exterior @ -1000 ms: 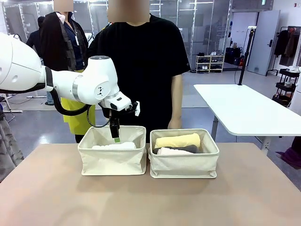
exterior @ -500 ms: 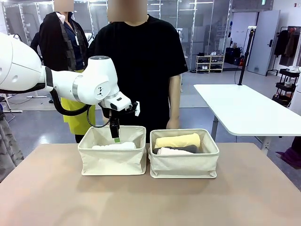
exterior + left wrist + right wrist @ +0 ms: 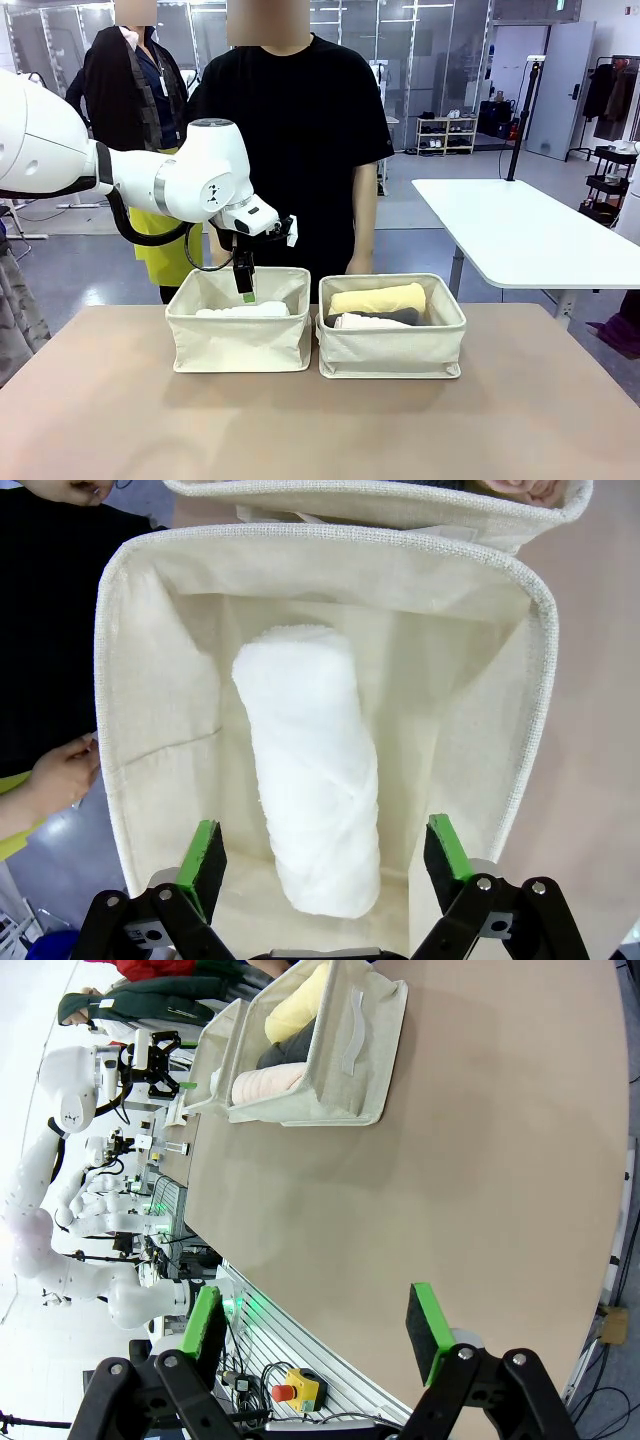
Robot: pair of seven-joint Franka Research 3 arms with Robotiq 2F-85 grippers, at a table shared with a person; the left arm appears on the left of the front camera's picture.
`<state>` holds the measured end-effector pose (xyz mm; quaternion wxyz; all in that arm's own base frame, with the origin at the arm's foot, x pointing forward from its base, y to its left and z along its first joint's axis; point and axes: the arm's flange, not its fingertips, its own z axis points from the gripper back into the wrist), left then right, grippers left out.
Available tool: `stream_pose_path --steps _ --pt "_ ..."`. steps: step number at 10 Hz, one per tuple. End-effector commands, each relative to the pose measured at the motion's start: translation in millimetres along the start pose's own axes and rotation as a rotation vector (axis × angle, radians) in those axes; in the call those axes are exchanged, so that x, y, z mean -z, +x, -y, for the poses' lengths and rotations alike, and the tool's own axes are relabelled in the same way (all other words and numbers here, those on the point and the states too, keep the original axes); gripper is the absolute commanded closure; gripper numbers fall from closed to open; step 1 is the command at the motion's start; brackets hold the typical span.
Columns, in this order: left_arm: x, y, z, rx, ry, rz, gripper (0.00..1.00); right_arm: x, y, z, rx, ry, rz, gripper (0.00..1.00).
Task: Divide the towels into two baskets.
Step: Pick up one hotel-folded towel from the bottom of the table and place it in the Fabric basket indicated by the person.
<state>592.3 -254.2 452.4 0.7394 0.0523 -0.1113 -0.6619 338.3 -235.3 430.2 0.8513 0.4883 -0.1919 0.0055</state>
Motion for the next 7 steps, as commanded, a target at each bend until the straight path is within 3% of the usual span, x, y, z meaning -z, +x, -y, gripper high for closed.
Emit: stream_pose_path --steps 1,7 --pt "-2.0 -2.5 -1.6 0.001 0.004 -0.002 0.0 -0.9 -2.1 -5.5 0.024 0.005 0.002 0.08" --pt "-2.0 -2.5 -1.6 0.001 0.004 -0.002 0.0 -0.9 -2.1 -5.5 0.024 0.005 0.002 0.08"
